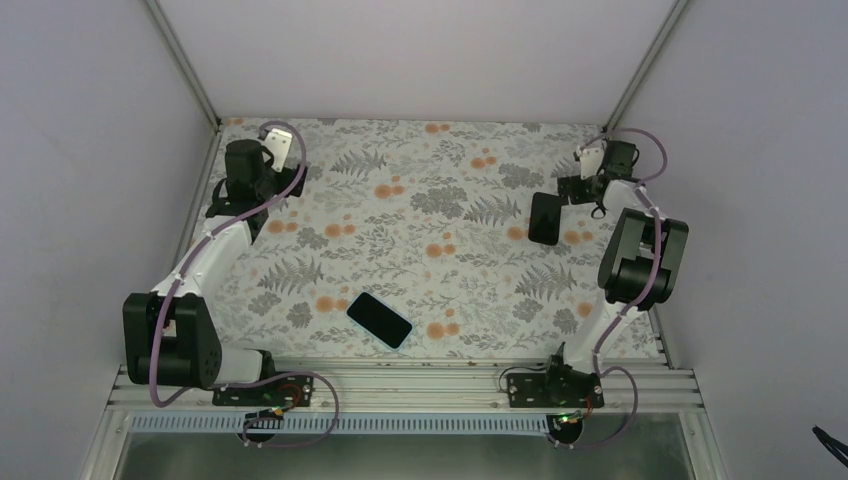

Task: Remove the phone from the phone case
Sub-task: Adjust the phone at the center of the board.

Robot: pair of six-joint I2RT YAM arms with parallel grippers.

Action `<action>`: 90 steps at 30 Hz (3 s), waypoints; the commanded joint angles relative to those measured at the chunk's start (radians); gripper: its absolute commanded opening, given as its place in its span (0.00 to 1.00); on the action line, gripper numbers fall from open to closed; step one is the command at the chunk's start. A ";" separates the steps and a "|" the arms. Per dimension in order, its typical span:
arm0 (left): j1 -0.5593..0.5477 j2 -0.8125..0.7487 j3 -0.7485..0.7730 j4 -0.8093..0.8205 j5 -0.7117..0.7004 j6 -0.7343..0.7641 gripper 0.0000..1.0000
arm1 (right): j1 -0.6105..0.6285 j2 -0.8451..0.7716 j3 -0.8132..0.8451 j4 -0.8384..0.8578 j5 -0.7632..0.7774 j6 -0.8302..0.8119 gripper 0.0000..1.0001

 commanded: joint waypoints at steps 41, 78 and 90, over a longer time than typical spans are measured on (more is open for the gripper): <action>0.008 -0.010 -0.053 -0.004 0.063 0.080 1.00 | 0.152 -0.067 -0.346 -0.155 0.088 -0.200 0.04; 0.009 -0.027 -0.094 0.043 0.039 0.102 1.00 | 0.221 0.243 0.517 -0.502 -0.104 -0.258 0.39; 0.009 -0.034 -0.104 0.063 -0.008 0.090 1.00 | 0.167 0.394 0.622 -0.443 -0.054 -0.175 0.04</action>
